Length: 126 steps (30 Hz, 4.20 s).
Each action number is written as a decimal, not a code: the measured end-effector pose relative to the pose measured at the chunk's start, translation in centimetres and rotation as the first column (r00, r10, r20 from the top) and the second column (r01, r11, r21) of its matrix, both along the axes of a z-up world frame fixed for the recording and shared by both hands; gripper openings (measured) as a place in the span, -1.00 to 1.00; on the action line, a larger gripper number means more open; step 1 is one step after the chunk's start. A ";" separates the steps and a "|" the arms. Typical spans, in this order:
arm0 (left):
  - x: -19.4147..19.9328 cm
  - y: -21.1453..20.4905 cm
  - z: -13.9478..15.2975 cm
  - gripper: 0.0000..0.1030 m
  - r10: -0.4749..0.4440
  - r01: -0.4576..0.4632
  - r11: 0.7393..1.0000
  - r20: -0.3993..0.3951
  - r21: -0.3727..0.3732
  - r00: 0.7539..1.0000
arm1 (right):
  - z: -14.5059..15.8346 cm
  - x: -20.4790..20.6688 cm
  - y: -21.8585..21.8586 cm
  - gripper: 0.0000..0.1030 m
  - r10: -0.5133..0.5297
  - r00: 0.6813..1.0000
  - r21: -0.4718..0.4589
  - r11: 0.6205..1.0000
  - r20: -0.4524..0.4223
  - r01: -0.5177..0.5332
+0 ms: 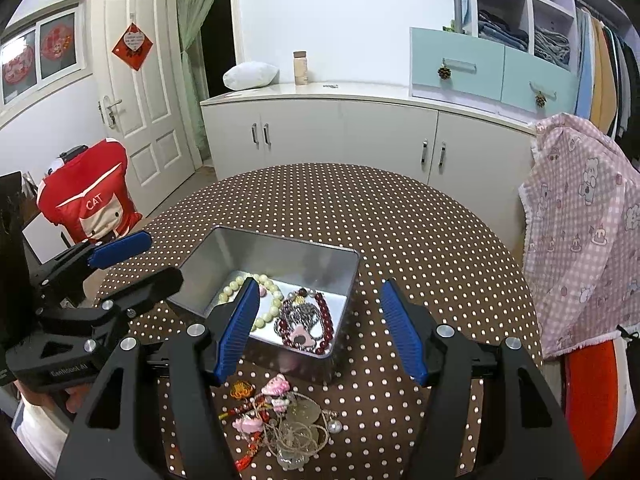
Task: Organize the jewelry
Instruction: 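Move both tools back to the red cord and pink charms, then grasp the red beaded cord with the left tool while the right tool grasps a pink charm chain, then lift the cord and chain and carry them over the tin box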
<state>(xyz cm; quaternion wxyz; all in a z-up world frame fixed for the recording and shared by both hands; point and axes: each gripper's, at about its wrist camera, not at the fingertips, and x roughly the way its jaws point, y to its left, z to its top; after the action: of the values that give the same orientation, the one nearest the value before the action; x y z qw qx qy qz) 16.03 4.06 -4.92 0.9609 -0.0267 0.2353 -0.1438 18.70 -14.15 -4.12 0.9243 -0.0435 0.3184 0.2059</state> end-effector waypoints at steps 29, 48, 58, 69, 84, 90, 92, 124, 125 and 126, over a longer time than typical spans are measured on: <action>-4.7 -5.0 -5.1 0.01 -0.142 0.161 0.985 -0.214 0.070 0.966 | -4.4 -5.7 -2.6 0.24 -0.034 0.995 -0.012 0.999 -0.097 0.033; -4.4 -4.7 -6.0 -0.91 -0.014 0.026 0.998 -0.191 0.062 0.981 | -5.9 -7.0 -1.6 0.23 0.012 0.994 -0.016 1.000 -0.111 -0.014; -5.2 -2.6 -4.5 -0.91 0.006 -0.006 1.000 -0.136 0.005 0.991 | -6.5 -6.8 1.3 -0.36 0.074 0.993 -0.079 0.994 -0.087 -0.081; -4.7 -3.6 -5.9 -0.89 -0.061 0.076 0.996 -0.225 0.055 0.972 | -6.5 -5.7 1.7 -0.95 0.047 0.997 -0.104 0.993 -0.062 -0.053; -3.6 -5.2 -7.0 -0.41 -0.045 0.073 0.992 -0.249 0.104 0.968 | -5.4 -6.2 -0.2 -0.96 0.019 0.999 -0.075 0.997 -0.041 -0.022; -3.2 -4.9 -6.1 -0.91 0.005 0.027 0.990 -0.226 0.136 0.974 | -5.3 -6.2 -0.1 -0.96 0.019 0.999 -0.068 0.997 -0.042 -0.022; -3.0 -4.3 -5.5 -0.91 0.020 0.007 0.992 -0.210 0.128 0.978 | -4.8 -6.2 -0.2 -0.96 0.017 0.999 -0.064 0.998 -0.030 -0.019; -2.9 -3.5 -7.2 0.51 -0.008 0.065 0.973 -0.248 0.222 0.969 | 0.9 -6.1 -0.9 -0.96 -0.005 0.994 -0.013 1.000 0.110 0.006; -3.2 -3.7 -7.0 0.25 -0.030 0.081 0.972 -0.227 0.221 0.974 | 0.9 -6.2 -0.9 -0.96 -0.005 0.994 -0.014 1.000 0.109 0.007; -3.4 -3.8 -6.8 -0.31 -0.060 0.108 0.972 -0.225 0.210 0.973 | 0.9 -6.2 -0.9 -0.96 -0.005 0.994 -0.015 1.000 0.110 0.007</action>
<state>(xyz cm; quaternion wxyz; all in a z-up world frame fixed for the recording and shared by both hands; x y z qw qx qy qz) 12.59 0.30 -11.74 0.9194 0.0745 0.3542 -0.1537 12.48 -15.04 -3.20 0.9406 -0.0608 0.2689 0.1979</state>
